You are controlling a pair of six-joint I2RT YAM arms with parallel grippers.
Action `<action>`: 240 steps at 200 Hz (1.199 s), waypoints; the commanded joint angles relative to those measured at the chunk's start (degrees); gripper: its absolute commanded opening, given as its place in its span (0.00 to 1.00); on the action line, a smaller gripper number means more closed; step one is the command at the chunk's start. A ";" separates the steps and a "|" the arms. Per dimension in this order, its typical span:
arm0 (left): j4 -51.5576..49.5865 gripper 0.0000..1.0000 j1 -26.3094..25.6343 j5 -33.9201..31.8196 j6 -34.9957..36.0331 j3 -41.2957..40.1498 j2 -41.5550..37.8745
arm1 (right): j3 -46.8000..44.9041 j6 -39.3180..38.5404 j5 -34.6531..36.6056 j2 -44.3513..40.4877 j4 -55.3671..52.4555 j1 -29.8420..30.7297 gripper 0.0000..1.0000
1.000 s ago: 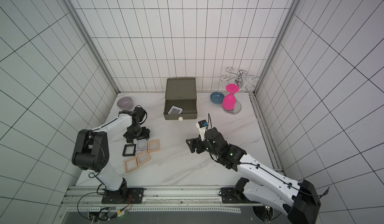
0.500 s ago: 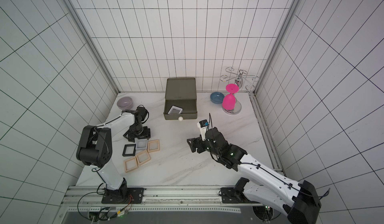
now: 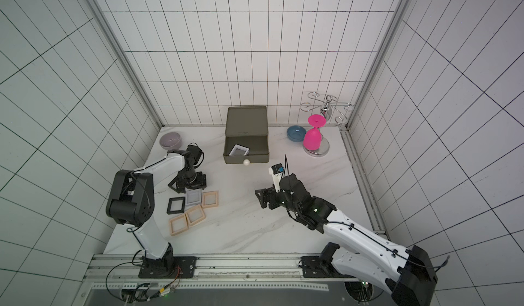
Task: Place the brooch boxes into the drawer by color
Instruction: Pick up the brooch box from the center of the board.
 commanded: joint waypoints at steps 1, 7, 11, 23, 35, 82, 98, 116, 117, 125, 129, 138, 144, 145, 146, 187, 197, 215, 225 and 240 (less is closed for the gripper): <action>0.73 0.85 -0.08 0.31 0.13 -0.83 -0.64 | -0.32 0.43 0.62 0.48 -0.60 -0.62 0.89; 0.54 0.84 -0.13 0.26 -0.02 -0.95 -0.80 | -0.31 0.48 0.66 0.53 -0.57 -0.57 0.89; 0.44 0.84 -0.09 0.17 -0.09 -1.11 -0.91 | -0.25 0.48 0.66 0.56 -0.57 -0.62 0.89; 0.53 0.84 -0.08 -0.04 -0.24 -1.53 -1.26 | -0.23 0.59 0.67 0.62 -0.52 -0.55 0.89; 0.71 0.85 -0.15 -0.20 -0.29 -2.00 -1.38 | -0.31 0.68 0.58 0.81 -0.44 -0.57 0.89; 0.84 0.79 -0.12 -0.94 -0.39 -2.46 -0.83 | -0.35 0.94 0.49 0.62 -0.42 -0.60 0.89; 0.82 0.69 -0.08 -0.59 -0.36 -2.29 -1.05 | -0.40 1.04 0.66 0.48 -0.41 -0.62 0.89; 0.75 0.68 -0.09 -0.41 -0.38 -2.20 -1.27 | -0.31 1.07 0.67 0.48 -0.50 -0.57 0.89; 0.73 0.68 -0.09 -0.41 -0.34 -2.20 -1.27 | -0.31 1.10 0.67 0.48 -0.47 -0.55 0.89; 0.63 0.68 -0.09 -0.32 -0.32 -2.11 -1.19 | -0.31 1.14 0.66 0.46 -0.47 -0.57 0.89; 0.52 0.68 -0.14 -0.31 -0.32 -2.03 -1.11 | -0.31 1.17 0.67 0.35 -0.52 -0.61 0.89; 0.36 0.68 -0.18 -0.30 -0.31 -2.00 -1.09 | -0.35 1.18 0.67 0.35 -0.56 -0.58 0.89; 0.21 0.68 -0.17 -0.32 -0.32 -1.93 -1.22 | -0.31 1.17 0.67 0.24 -0.59 -0.60 0.89; 0.19 0.68 -0.22 -0.32 -0.31 -1.93 -1.24 | -0.35 1.15 0.67 0.27 -0.60 -0.57 0.89; 0.19 0.68 -0.19 -0.32 -0.35 -1.93 -1.25 | -0.33 1.19 0.62 0.25 -0.61 -0.56 0.89; -2.14 0.68 -0.93 -1.46 -0.81 -0.78 -5.10 | 0.08 1.30 0.75 0.16 -0.61 -0.57 0.89; -3.18 0.68 -1.09 -1.33 -0.85 -0.04 -6.56 | 0.38 1.11 0.75 0.35 -0.50 -0.56 0.89; -5.47 0.68 -1.45 -0.64 -0.65 2.07 -9.03 | 0.95 0.91 0.62 0.83 -0.37 -0.54 0.89; -6.91 0.68 -1.66 -0.48 -0.50 3.36 -10.46 | 1.18 0.86 0.58 0.85 -0.44 -0.60 0.89; -8.71 0.68 -1.84 0.03 -0.34 5.50 -12.36 | 0.97 0.95 0.90 0.42 -0.14 -0.58 0.89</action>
